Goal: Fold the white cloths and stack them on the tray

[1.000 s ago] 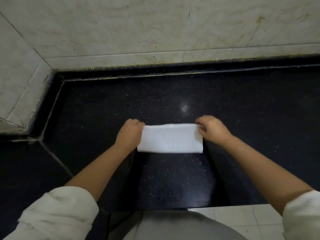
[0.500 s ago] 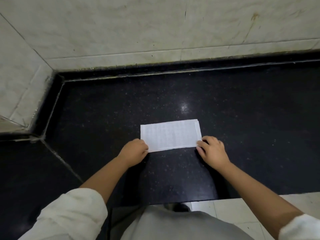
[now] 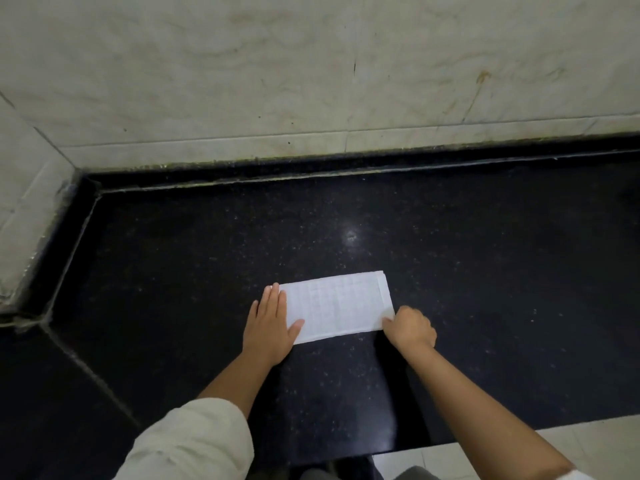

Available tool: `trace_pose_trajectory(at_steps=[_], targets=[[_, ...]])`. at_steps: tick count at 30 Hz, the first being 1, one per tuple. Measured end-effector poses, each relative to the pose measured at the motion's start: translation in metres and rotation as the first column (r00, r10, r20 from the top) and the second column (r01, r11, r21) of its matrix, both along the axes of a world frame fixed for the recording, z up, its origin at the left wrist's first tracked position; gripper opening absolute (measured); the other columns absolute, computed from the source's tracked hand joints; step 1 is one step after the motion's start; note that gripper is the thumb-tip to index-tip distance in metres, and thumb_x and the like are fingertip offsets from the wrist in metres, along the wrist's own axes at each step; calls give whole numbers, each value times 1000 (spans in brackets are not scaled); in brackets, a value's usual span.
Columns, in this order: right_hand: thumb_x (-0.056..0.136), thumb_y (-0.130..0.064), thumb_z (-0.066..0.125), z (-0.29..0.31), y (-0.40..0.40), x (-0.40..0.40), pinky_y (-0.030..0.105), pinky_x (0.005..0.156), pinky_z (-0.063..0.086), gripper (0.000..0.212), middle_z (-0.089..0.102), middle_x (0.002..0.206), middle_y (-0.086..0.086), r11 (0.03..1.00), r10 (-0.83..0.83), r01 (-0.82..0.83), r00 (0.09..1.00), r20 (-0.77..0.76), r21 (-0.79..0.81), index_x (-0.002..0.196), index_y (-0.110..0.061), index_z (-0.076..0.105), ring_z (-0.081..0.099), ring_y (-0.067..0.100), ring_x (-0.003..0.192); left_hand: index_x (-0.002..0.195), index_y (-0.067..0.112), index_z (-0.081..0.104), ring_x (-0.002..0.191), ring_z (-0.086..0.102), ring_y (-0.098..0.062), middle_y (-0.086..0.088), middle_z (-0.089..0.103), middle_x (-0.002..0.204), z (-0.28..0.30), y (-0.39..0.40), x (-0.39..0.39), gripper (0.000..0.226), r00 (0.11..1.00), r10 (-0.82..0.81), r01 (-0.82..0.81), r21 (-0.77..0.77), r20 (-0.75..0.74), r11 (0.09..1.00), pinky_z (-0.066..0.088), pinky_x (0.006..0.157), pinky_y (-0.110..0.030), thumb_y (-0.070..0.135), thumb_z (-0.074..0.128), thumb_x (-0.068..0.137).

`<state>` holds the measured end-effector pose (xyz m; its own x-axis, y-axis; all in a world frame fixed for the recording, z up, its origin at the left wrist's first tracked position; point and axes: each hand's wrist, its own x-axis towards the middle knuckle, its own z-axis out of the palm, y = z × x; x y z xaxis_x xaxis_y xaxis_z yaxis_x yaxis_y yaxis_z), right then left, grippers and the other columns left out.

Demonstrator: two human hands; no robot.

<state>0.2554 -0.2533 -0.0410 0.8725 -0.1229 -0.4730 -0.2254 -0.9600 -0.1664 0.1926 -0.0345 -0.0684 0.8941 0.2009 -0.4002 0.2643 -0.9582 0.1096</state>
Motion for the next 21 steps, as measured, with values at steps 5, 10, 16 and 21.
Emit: trace_pose_trajectory(at_steps=[5, 10, 16, 21], targets=[[87, -14, 47, 1, 4, 2, 30, 68, 43, 18, 60, 106, 13, 995, -55, 55, 998, -2, 86, 96, -4, 57, 57, 27, 91, 147, 8, -9, 145, -12, -21, -8, -16, 157, 0, 0, 1, 72, 1000, -16, 16, 39, -12, 999, -2, 119, -38, 50, 21, 97], [78, -2, 55, 17, 10, 1, 24, 52, 36, 19, 48, 65, 0, 860, -225, 157, 971, 84, 485, 65, -11, 45, 47, 17, 66, 147, 8, -8, 145, -12, -21, -7, -14, 157, -4, 1, 0, 72, 1000, 1, -2, 22, 24, 1000, -3, 119, -37, 50, 23, 97], [77, -2, 58, 54, 59, -20, 13, 51, 34, 21, 50, 64, 0, 758, -140, -98, 941, 309, 644, 65, -14, 45, 44, 11, 58, 148, 9, -4, 146, -10, -17, -5, -10, 158, 2, 12, -10, 66, 984, 109, -96, -96, 142, 991, 0, 119, -38, 44, 23, 99], [85, -10, 55, 41, 120, -48, 24, 71, 42, 18, 63, 95, 4, 795, 149, -357, 899, 413, 490, 102, -7, 60, 55, 18, 89, 148, 7, 0, 146, -5, -18, -7, -5, 158, 11, 47, -47, 64, 935, 286, -271, -99, 209, 958, 3, 119, -37, 39, 25, 99]])
